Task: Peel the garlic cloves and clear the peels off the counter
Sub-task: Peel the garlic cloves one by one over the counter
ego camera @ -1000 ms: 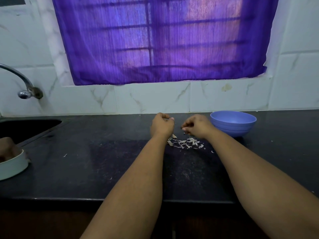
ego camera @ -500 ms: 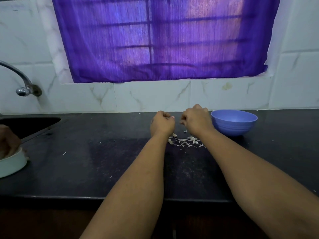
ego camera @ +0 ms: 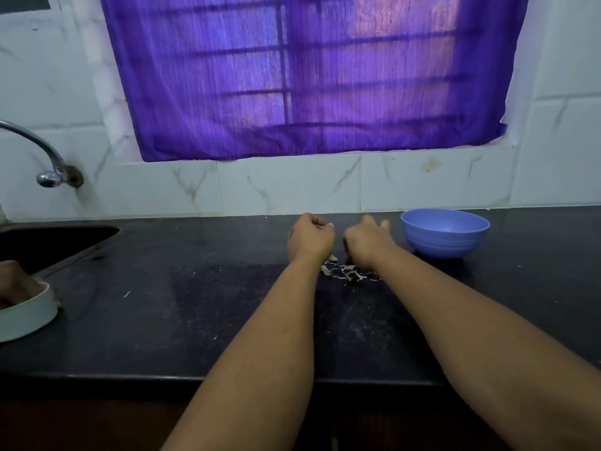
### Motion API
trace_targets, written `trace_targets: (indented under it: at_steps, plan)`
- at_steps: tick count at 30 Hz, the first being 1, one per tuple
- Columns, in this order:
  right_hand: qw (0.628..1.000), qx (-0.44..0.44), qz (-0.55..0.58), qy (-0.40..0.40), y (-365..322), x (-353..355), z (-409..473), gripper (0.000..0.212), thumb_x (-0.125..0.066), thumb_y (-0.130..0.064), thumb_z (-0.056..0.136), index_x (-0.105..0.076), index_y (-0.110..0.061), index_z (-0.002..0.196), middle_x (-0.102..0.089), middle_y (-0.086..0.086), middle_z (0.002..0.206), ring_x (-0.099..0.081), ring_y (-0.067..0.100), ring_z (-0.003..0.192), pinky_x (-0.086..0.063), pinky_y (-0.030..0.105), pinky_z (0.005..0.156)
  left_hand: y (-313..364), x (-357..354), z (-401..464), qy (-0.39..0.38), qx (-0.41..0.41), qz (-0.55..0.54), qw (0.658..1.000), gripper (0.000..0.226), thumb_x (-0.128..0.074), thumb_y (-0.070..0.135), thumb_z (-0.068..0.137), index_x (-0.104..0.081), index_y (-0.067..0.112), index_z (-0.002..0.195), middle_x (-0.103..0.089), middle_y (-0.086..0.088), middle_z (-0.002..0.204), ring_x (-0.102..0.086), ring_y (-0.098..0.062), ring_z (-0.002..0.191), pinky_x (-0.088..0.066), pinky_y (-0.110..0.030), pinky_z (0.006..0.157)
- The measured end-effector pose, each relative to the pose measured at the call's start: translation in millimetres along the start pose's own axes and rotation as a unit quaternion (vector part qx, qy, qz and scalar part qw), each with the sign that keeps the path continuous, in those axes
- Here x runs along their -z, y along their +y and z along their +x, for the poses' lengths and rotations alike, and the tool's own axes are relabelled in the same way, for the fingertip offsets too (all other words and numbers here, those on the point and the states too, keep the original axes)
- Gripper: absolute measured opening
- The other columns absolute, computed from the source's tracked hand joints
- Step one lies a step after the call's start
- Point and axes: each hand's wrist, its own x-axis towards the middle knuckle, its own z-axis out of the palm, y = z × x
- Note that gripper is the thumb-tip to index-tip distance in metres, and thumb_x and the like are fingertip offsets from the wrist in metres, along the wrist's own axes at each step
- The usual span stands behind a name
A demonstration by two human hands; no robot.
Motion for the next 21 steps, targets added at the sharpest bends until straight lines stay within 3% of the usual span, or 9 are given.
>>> trace_targets:
  at_steps: [2,5,7,9,11,13,15,21]
  plan:
    - [1.0,0.007,-0.008,-0.008,-3,-4,4,0.01,-0.06,-0.022,0.089,-0.06,-0.024,0.08,-0.056,-0.002,0.089,-0.032,0.024,0.12,-0.024,0.049,0.099,0,0,-1,-0.001,-0.001,0.012,1.0,0.011,-0.062,0.028,0.087,-0.06,0.02,0.095,-0.068,0.001,0.096,-0.064,-0.02,0.09,-0.051,-0.03,0.078]
    - [0.988,-0.037,0.123,0.081,1,-6,7,0.011,-0.058,-0.031,0.092,-0.062,-0.025,0.083,-0.056,0.0,0.088,-0.037,0.022,0.112,-0.028,0.042,0.092,-1,1,-1,-0.004,-0.005,0.025,1.0,0.01,-0.063,0.025,0.088,-0.062,0.02,0.096,-0.068,0.002,0.097,-0.063,-0.018,0.091,-0.05,-0.028,0.079]
    - [0.946,-0.083,0.288,0.127,10,-7,6,0.011,-0.061,-0.031,0.092,-0.064,-0.023,0.086,-0.057,-0.004,0.082,-0.046,0.017,0.097,-0.033,0.033,0.082,-2,-1,1,-0.02,-0.017,0.015,1.0,0.011,-0.064,0.026,0.089,-0.064,0.02,0.098,-0.065,0.005,0.093,-0.062,-0.015,0.09,-0.049,-0.028,0.08]
    - [0.882,-0.099,0.451,0.095,17,-8,2,0.009,-0.065,-0.024,0.091,-0.064,-0.016,0.086,-0.055,-0.005,0.072,-0.049,0.011,0.072,-0.038,0.023,0.065,-1,-3,0,-0.049,-0.033,-0.005,0.998,0.013,-0.065,0.027,0.089,-0.066,0.018,0.098,-0.064,0.005,0.089,-0.06,-0.014,0.086,-0.051,-0.028,0.079]
    - [0.83,-0.106,0.544,0.061,21,-7,-3,0.009,-0.065,-0.019,0.091,-0.066,-0.013,0.085,-0.059,0.001,0.074,-0.051,0.01,0.068,-0.042,0.02,0.063,0,-6,-3,-0.077,-0.033,-0.037,0.996,0.012,-0.067,0.027,0.088,-0.068,0.017,0.094,-0.065,0.003,0.086,-0.061,-0.015,0.08,-0.056,-0.034,0.076]
    - [0.803,-0.109,0.583,0.061,22,-5,-4,0.007,-0.065,-0.017,0.091,-0.069,-0.013,0.086,-0.067,0.008,0.088,-0.058,0.015,0.082,-0.047,0.029,0.075,1,-7,-5,-0.095,-0.026,-0.071,0.993,0.013,-0.069,0.025,0.088,-0.068,0.013,0.092,-0.066,0.0,0.081,-0.059,-0.014,0.071,-0.057,-0.036,0.071]
    - [0.793,-0.106,0.596,0.064,20,0,-5,0.01,-0.063,-0.014,0.092,-0.07,-0.007,0.097,-0.069,0.011,0.097,-0.059,0.016,0.089,-0.05,0.033,0.081,4,-6,-7,-0.096,-0.011,-0.119,0.988,0.015,-0.07,0.021,0.087,-0.068,0.007,0.093,-0.067,-0.004,0.081,-0.057,-0.01,0.063,-0.052,-0.028,0.063]
    - [0.796,-0.09,0.594,0.072,13,4,-8,0.01,-0.065,-0.01,0.09,-0.068,-0.01,0.099,-0.069,0.021,0.101,-0.058,0.017,0.087,-0.047,0.023,0.071,5,1,-10,-0.084,0.03,-0.199,0.976,0.01,-0.072,0.015,0.085,-0.064,0.011,0.083,-0.067,-0.008,0.08,-0.056,-0.011,0.061,-0.044,-0.021,0.046]
